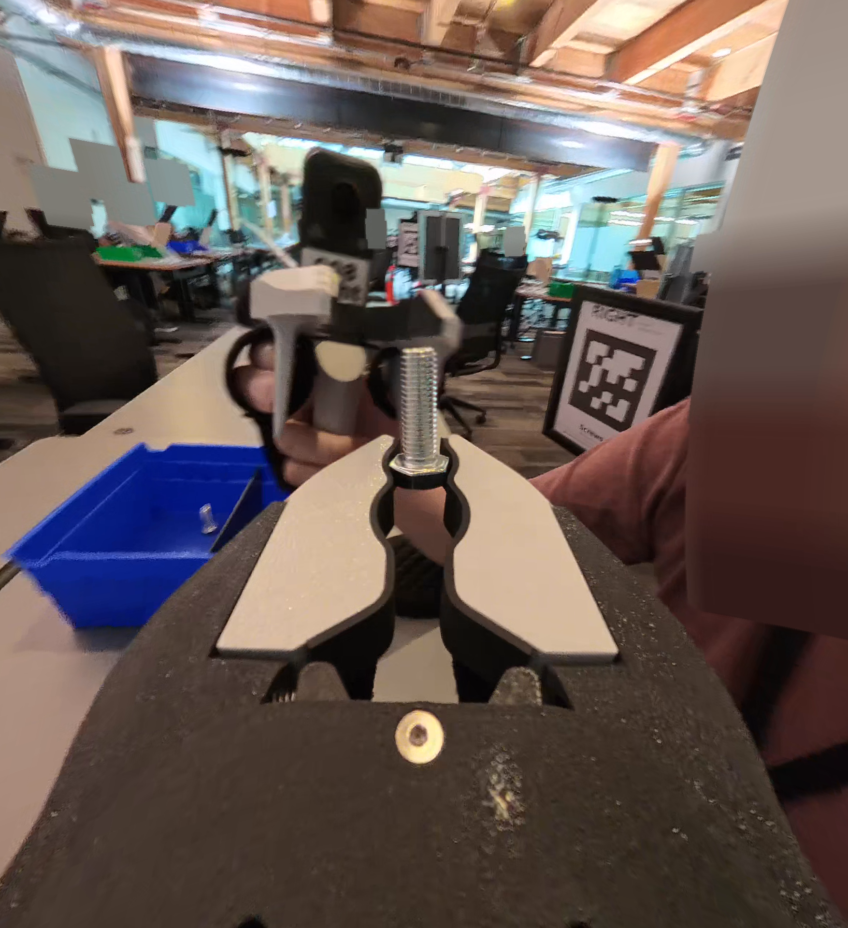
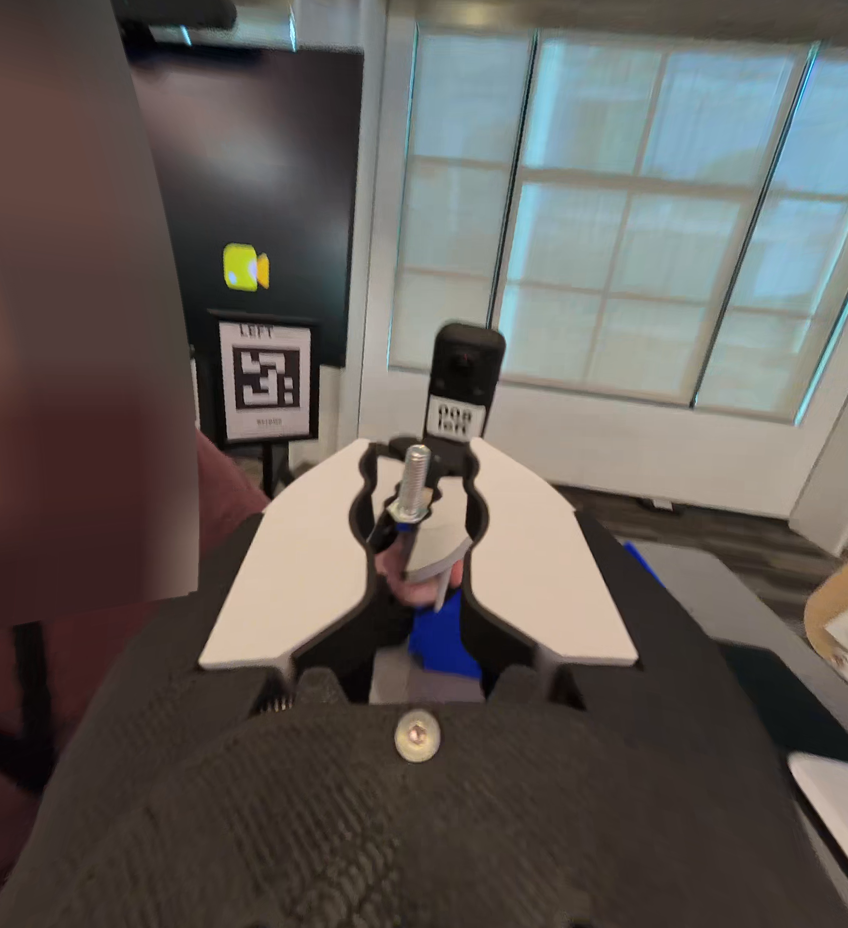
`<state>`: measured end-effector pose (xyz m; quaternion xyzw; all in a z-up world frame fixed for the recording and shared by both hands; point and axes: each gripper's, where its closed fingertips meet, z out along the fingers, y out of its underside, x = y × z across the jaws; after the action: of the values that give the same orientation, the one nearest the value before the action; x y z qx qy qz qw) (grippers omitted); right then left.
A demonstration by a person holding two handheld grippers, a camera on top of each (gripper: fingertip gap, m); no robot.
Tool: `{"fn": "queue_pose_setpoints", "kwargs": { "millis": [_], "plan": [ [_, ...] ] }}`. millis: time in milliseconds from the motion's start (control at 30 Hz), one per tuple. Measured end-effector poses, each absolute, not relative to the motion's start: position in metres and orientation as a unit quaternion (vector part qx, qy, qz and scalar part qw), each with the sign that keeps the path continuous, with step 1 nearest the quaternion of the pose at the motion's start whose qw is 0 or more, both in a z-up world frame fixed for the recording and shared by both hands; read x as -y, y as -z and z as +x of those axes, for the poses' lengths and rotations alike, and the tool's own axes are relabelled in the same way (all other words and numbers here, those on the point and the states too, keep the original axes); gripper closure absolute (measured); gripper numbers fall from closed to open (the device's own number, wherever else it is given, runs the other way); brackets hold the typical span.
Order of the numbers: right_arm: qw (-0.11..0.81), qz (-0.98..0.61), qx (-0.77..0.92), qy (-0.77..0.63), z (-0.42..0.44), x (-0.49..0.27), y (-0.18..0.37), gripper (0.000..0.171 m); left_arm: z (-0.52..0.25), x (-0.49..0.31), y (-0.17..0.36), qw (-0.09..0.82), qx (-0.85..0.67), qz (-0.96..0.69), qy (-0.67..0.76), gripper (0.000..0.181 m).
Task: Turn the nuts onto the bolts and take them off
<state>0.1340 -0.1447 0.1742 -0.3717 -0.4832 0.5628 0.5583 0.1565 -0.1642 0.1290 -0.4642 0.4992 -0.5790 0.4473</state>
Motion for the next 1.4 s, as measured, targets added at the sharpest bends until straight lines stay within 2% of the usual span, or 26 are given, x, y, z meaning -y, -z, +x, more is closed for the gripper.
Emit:
{"fn": "queue_pose_setpoints", "kwargs": {
  "millis": [33,333,467,1167,1267,1400],
  "plan": [
    [0.555,-0.389,0.488,-0.551,0.137,0.140,-0.172,0.139,0.154,0.153,-0.125,0.458,-0.496,-0.489,0.553,0.167],
    [0.647,-0.399,0.340,-0.553,0.233,0.102,-0.224,0.141,0.092,0.122,-0.157,0.529,-0.467,-0.514,0.488,0.167],
    [0.646,-0.388,0.306,-0.582,0.248,0.095,-0.229,0.143,0.072,0.116,-0.171,0.562,-0.446,-0.512,0.473,0.167],
    [0.607,-0.416,0.330,-0.592,0.225,0.088,-0.213,0.144,0.062,0.115,-0.175,0.570,-0.443,-0.516,0.460,0.167],
    [0.628,-0.458,0.303,-0.551,0.218,0.067,-0.201,0.143,0.057,0.110,-0.175,0.580,-0.436,-0.525,0.444,0.167],
    [0.658,-0.544,0.308,-0.419,0.187,0.037,-0.163,0.137,0.040,0.090,-0.173,0.609,-0.412,-0.561,0.380,0.167]
  ]
}}
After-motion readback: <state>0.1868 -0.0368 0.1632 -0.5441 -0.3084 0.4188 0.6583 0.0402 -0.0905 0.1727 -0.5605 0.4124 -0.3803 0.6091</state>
